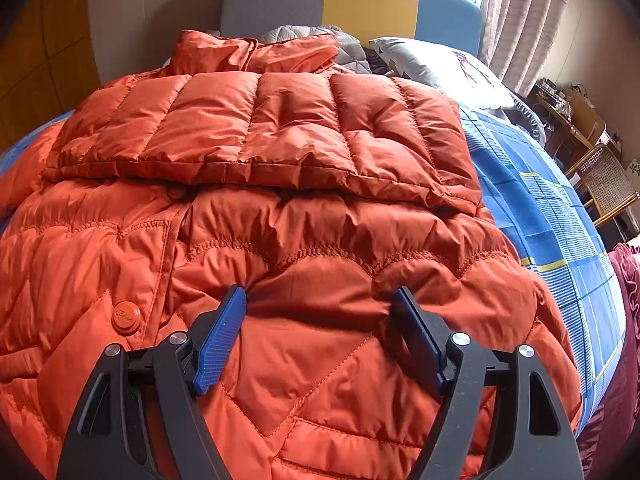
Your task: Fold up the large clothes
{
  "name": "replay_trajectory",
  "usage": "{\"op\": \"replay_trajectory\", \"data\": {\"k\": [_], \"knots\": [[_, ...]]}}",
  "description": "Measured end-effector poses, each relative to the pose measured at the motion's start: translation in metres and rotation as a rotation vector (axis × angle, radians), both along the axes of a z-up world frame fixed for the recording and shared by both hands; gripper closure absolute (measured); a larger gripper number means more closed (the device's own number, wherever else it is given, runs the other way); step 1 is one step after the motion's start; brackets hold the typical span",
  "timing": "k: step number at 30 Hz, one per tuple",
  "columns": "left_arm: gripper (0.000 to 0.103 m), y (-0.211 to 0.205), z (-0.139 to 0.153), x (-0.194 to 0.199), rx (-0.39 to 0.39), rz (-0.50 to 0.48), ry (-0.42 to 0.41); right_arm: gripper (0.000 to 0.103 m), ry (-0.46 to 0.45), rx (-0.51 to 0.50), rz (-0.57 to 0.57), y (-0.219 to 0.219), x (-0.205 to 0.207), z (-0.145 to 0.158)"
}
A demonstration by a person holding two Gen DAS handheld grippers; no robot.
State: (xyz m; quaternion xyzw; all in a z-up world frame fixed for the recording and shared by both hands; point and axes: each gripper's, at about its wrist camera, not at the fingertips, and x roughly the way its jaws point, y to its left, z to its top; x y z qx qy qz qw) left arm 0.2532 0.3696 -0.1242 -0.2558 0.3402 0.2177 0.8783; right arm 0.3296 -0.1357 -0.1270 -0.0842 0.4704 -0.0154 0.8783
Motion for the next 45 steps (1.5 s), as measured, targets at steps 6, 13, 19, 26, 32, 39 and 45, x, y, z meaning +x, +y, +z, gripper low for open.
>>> {"op": "replay_trajectory", "data": {"k": [6,13,19,26,32,39,45], "knots": [[0.101,-0.057,0.023,0.030,0.073,-0.163,-0.025,0.027,0.011,0.009,-0.006,-0.001,0.002,0.001],[0.102,-0.150,0.044,0.056,0.157,-0.396,-0.048,0.027,0.017,0.029,-0.014,-0.005,0.003,0.002],[0.102,-0.249,0.051,0.065,0.238,-0.651,-0.055,0.027,0.026,0.055,-0.013,-0.009,0.002,0.004],[0.093,-0.309,0.038,0.065,0.219,-0.801,-0.025,0.027,0.034,0.075,-0.019,-0.018,0.001,0.007],[0.059,-0.314,0.034,0.053,0.193,-0.831,-0.034,0.027,0.034,0.078,-0.024,-0.019,0.003,0.007],[0.045,-0.310,0.032,0.042,0.160,-0.807,-0.058,0.027,0.034,0.076,-0.032,-0.020,0.001,0.007],[0.044,-0.287,0.029,0.012,0.098,-0.683,-0.096,0.027,0.012,0.086,-0.023,-0.011,-0.007,0.012]]}}
